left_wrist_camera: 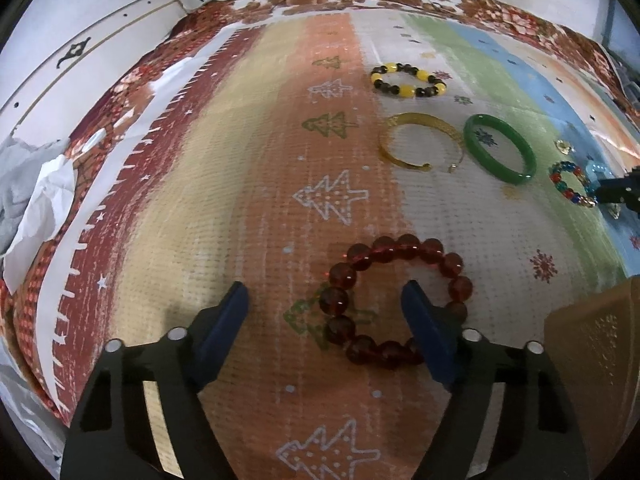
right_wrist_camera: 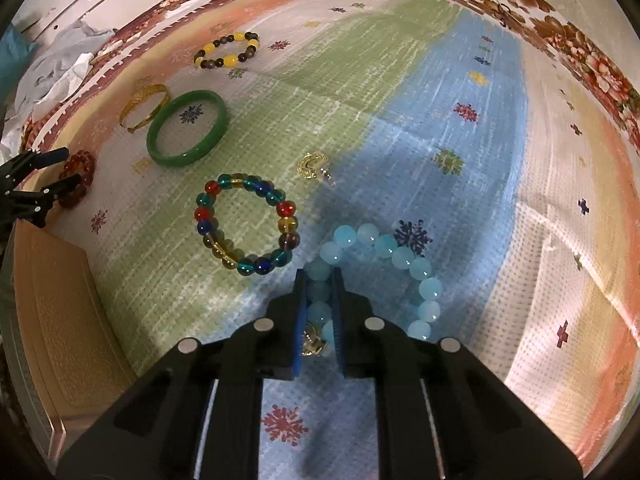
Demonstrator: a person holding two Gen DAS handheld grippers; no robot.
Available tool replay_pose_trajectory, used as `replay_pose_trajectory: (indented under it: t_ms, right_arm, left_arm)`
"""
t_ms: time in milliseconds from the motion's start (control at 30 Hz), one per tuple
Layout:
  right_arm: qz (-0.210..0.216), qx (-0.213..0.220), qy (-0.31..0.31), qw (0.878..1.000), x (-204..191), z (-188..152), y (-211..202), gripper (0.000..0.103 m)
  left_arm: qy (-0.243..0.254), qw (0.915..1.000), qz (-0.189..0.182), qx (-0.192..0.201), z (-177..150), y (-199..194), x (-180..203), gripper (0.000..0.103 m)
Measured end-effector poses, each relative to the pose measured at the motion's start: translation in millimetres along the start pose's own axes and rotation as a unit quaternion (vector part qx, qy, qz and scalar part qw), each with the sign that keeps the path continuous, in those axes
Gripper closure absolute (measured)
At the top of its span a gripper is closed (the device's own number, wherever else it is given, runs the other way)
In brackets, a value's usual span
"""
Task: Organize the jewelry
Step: 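Close the left tool on the red bracelet while the right tool closes on the blue bracelet, then carry both bracelets over the silver tin and open both tools to drop them in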
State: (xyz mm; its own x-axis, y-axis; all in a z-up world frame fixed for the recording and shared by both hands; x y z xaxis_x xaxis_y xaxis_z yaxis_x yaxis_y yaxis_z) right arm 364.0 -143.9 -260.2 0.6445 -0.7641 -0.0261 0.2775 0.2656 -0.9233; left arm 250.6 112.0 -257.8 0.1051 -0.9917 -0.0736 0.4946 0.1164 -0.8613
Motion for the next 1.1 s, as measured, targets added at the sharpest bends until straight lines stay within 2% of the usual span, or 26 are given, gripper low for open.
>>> replay_pose_trajectory:
  t_ms: [67, 167, 400, 600, 1100]
  right_arm:
    - [-0.005, 0.001, 0.001, 1.000, -0.5, 0.1, -0.6, 0.090]
    - [-0.015, 0.006, 0.002, 1.000, -1.4, 0.0, -2.0, 0.090]
    - [-0.032, 0.011, 0.002, 0.999, -1.9, -1.2, -6.8, 0.090]
    - [-0.050, 0.029, 0.010, 0.998, 1.6, 0.7, -27.2, 0.090]
    - [-0.024, 0.092, 0.048, 0.994, -25.8, -4.1, -97.0, 0.090]
  left_arm:
    - [-0.003, 1.0000, 0.005, 0.004, 0.6, -2.1, 0.1, 0.060]
    - [-0.014, 0.9999, 0.007, 0.006, 0.1, -2.6, -3.2, 0.087]
    - [-0.032, 0.9995, -0.007, 0.003, 1.4, -7.5, -6.9, 0.090]
    - [-0.039, 0.9991, -0.013, 0.014, 4.9, -20.6, -5.1, 0.090]
    - [-0.018, 0.9966, -0.047, 0.066, 21.2, -86.0, 23.9, 0.090]
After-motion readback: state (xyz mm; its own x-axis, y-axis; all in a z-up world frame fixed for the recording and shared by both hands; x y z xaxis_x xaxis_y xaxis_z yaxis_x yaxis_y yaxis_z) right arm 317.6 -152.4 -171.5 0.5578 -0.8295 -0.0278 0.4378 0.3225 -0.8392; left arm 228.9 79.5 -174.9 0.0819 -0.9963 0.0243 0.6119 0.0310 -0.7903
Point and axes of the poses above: each gripper's, at about its wrist camera, not at the fingertips, and y roughly the way its jaws point, x to its right, z to its top, the point moved 8 cm from there along y, roughly the way its jaws point, and after that the axes turned 2 degrees about -y, right-handed, at the moved point
